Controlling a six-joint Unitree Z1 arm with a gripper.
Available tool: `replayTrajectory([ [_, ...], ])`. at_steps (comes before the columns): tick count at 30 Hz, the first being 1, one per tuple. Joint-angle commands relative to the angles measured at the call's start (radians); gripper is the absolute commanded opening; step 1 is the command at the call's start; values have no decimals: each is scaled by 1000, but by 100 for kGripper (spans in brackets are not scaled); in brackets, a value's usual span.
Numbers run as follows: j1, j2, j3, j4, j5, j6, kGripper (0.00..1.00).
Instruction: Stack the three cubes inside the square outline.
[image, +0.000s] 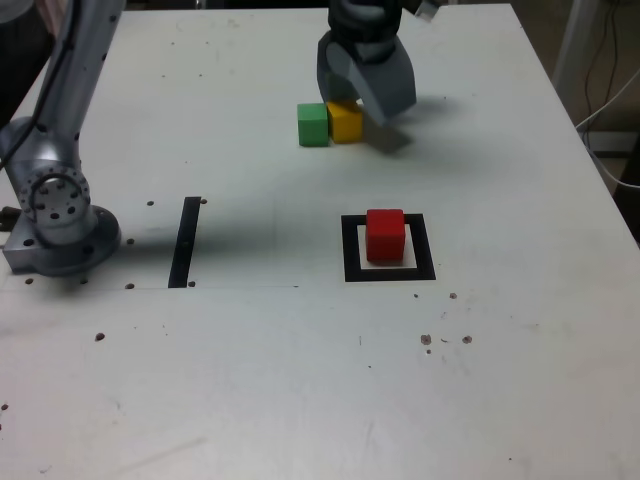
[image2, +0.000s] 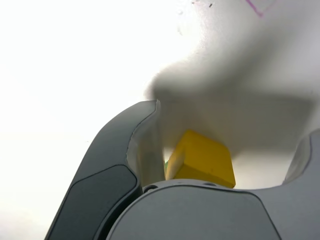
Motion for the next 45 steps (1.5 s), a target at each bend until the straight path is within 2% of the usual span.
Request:
replayTrajectory([
  [1,-6,4,18,-24,1,-10,81],
  [7,-17,0,44,-57,4,-19,65],
  [18,-29,-3,78,-90,6,-23,53],
  [25,-35,-4,83,-105,4,-30,37],
  [33,-35,-7,80,-97,0,-37,33],
  [45,-38,-24,76,-84,-8,-40,33],
])
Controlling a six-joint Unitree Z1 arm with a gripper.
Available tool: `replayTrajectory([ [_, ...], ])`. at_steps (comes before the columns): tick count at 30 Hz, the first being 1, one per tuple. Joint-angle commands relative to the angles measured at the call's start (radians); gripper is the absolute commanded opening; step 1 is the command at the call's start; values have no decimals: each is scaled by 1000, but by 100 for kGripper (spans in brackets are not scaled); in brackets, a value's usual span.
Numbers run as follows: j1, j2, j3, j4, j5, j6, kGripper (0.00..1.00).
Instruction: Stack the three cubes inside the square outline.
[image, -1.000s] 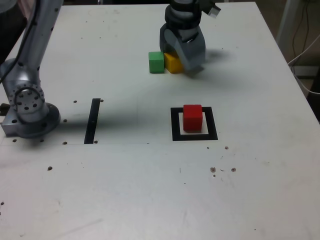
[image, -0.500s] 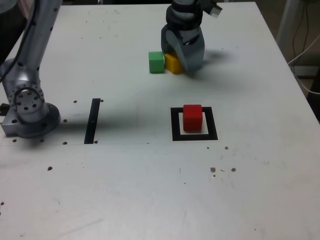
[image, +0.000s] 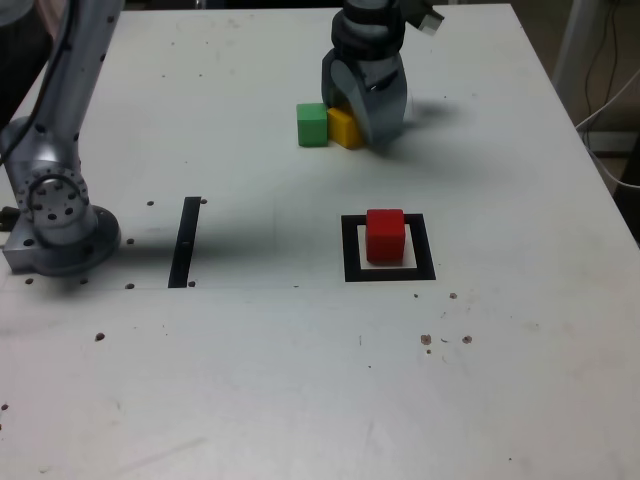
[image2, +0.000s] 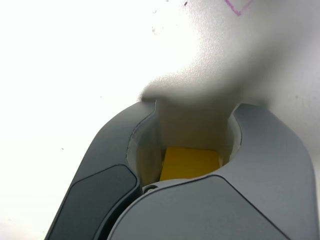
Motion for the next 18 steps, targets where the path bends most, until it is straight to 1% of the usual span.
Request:
replayTrajectory([
  [1,-6,-14,-1,9,-8,-3,33],
  [8,-53,-66,-28,57,-17,-22,33],
  [18,-183,-146,-56,143,-23,-94,33],
])
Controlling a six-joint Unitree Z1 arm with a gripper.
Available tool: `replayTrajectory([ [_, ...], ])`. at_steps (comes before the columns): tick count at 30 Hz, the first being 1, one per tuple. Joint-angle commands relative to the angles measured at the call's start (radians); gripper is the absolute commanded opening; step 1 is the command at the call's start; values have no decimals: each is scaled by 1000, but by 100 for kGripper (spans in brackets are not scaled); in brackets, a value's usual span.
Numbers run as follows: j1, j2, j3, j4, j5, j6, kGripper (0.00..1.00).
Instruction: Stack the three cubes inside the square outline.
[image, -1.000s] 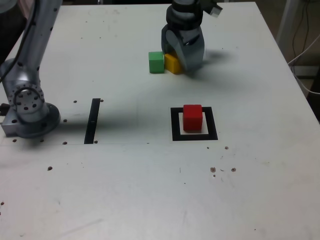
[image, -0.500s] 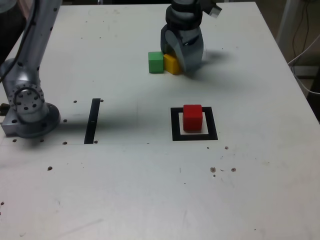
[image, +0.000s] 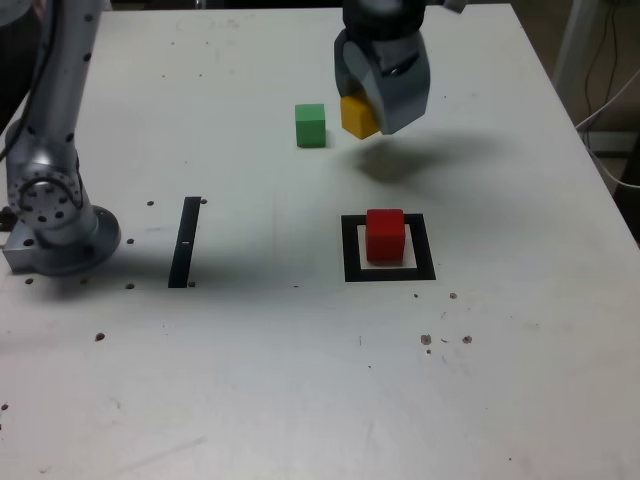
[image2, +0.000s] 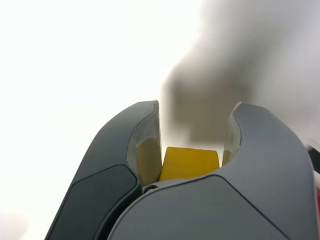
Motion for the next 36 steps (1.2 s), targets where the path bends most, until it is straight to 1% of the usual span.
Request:
replayTrajectory([
  [1,-29,-19,-7,14,-2,-16,33],
  [7,-146,-48,-18,65,-11,-72,33],
  [13,-266,-55,-47,112,-18,-121,33],
  [19,-360,-54,-65,136,-17,-158,33],
  [23,-403,-53,-64,133,-15,-175,33],
  [29,-445,-49,-42,104,-10,-189,33],
  [32,-456,-46,-22,81,-2,-185,33],
  [36,-462,-49,23,35,18,-165,33],
])
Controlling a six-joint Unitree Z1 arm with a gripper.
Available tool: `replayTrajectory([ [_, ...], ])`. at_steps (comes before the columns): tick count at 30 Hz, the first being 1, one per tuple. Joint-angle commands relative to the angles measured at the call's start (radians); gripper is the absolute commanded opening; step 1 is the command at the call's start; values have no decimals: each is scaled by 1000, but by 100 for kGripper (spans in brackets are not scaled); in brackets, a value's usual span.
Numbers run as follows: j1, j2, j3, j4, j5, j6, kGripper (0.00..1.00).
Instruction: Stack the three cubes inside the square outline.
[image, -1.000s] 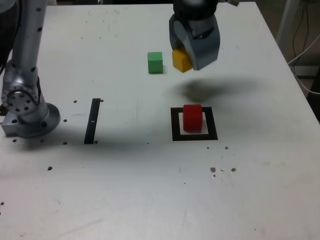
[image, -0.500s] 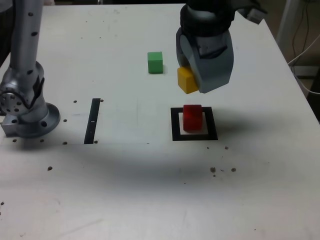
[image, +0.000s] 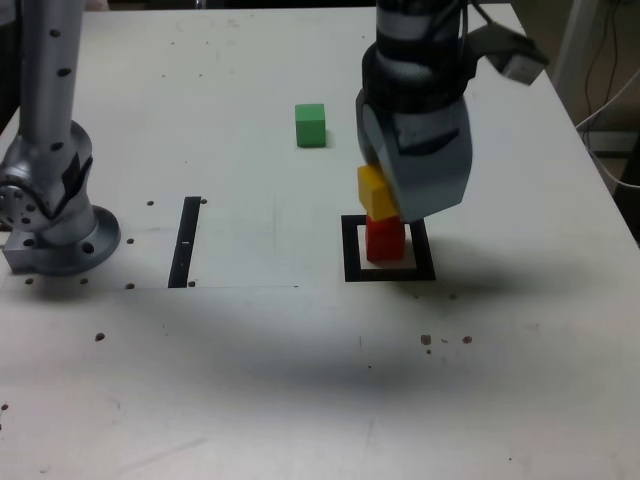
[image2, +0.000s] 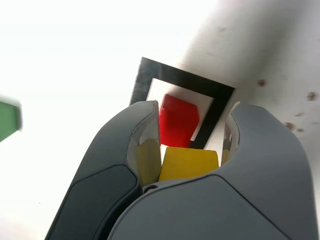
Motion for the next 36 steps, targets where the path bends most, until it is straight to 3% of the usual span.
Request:
replayTrajectory([
  [1,1,-3,20,-28,9,18,33],
  [9,-2,-16,78,-95,26,93,33],
  [20,-14,-28,73,-97,35,143,33],
  [36,-12,29,73,-129,28,148,33],
])
